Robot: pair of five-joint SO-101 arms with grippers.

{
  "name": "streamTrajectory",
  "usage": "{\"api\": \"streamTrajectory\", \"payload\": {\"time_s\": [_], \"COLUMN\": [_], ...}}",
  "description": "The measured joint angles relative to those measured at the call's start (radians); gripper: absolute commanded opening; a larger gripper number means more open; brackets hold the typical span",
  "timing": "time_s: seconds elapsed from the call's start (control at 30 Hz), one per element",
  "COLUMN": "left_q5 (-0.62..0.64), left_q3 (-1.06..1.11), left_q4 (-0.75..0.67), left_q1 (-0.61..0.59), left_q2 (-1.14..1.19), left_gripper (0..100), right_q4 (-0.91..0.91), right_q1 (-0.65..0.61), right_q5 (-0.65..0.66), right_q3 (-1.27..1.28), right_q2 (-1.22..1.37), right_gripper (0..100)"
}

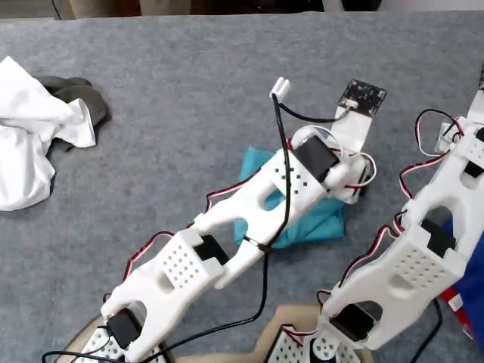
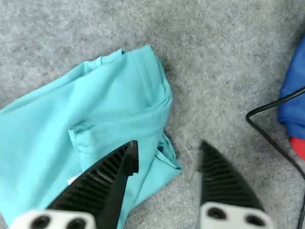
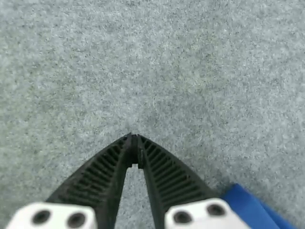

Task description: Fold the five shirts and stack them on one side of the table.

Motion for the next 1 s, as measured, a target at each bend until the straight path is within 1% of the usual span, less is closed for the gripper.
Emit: {"api": "streamTrajectory", "payload": {"time_s": [0.1,0.2,0.27,0.4,0.47,0.5,0.57,0.63,0.7,0.77,0.87,0.93,1.0], "left_q5": [0.0,0.0,0.0,0.002,0.002,0.002,0.003,0.04,0.075,0.084,0.091,0.091,0.094], "left_q3": [0.0,0.0,0.0,0.002,0.006,0.006,0.006,0.006,-0.006,-0.064,-0.215,-0.295,-0.324], "left_q4": [0.0,0.008,0.02,0.009,-0.012,-0.015,-0.015,-0.003,0.035,0.092,0.17,0.19,0.193], "left_q1": [-0.017,-0.107,-0.206,-0.422,-0.479,-0.483,-0.477,-0.476,-0.482,-0.511,-0.614,-0.697,-0.755], "left_q2": [0.002,0.002,0.002,0.048,0.097,0.115,0.146,0.169,0.175,0.175,0.175,0.184,0.219], "left_gripper": [24,23,18,5,2,2,2,2,2,2,2,2,2], "right_q4": [0.0,0.012,0.054,0.193,0.272,0.31,0.397,0.486,0.574,0.661,0.764,0.799,0.816], "right_q1": [0.0,-0.002,-0.015,-0.069,-0.103,-0.121,-0.172,-0.235,-0.301,-0.365,-0.457,-0.519,-0.583], "right_q5": [0.0,0.028,0.052,0.13,0.163,0.178,0.226,0.281,0.336,0.385,0.431,0.442,0.442], "right_q3": [0.0,0.0,0.0,-0.058,-0.08,-0.089,-0.107,-0.127,-0.135,-0.135,-0.135,-0.135,-0.135], "right_q2": [0.0,0.0,0.0,-0.003,-0.003,-0.009,-0.041,-0.097,-0.15,-0.189,-0.207,-0.207,-0.207], "right_gripper": [0.8,0.8,0.7,0.7,0.6,0.6,0.6,0.6,0.6,0.6,0.6,0.6,0.6]}}
